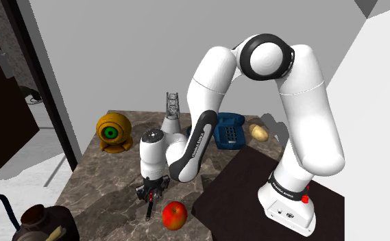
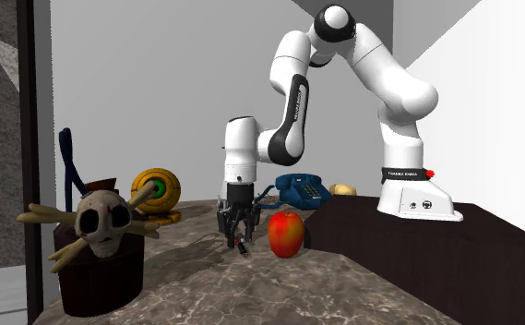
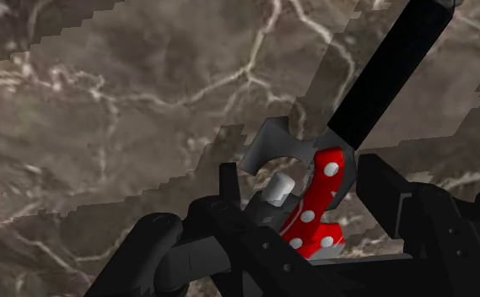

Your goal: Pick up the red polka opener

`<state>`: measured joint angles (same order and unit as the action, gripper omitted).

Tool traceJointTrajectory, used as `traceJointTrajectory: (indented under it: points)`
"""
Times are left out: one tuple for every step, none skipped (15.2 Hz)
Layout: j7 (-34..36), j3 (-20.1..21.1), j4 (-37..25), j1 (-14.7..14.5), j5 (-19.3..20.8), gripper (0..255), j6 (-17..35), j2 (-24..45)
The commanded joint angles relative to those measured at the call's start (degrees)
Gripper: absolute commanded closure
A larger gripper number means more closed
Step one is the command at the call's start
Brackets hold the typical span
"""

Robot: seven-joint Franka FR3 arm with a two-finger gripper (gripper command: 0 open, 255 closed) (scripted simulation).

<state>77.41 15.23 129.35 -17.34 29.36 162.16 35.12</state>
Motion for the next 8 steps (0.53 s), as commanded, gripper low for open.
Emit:
traceJointTrajectory:
  points:
    - [-0.30, 0.51, 0.38, 0.43, -0.36, 255, -0.45, -0.78]
    - [-0.64, 1.07, 0.71, 0.89, -0.78, 255, -0.96, -1.57]
    - [-0.98, 1.63, 1.03, 1.35, -1.20, 255, -1.48, -2.36]
    - [-1.34, 2.19, 1.34, 1.81, -1.65, 255, -1.99, -3.14]
    - [-1.70, 2.76, 1.64, 2.27, -2.12, 255, -2.51, -3.93]
    - [-2.08, 3.33, 1.93, 2.73, -2.60, 255, -3.04, -4.71]
    - [-2.47, 3.91, 2.20, 3.19, -3.11, 255, -3.56, -5.49]
    - [-2.87, 4.49, 2.46, 3.65, -3.63, 255, -4.10, -6.26]
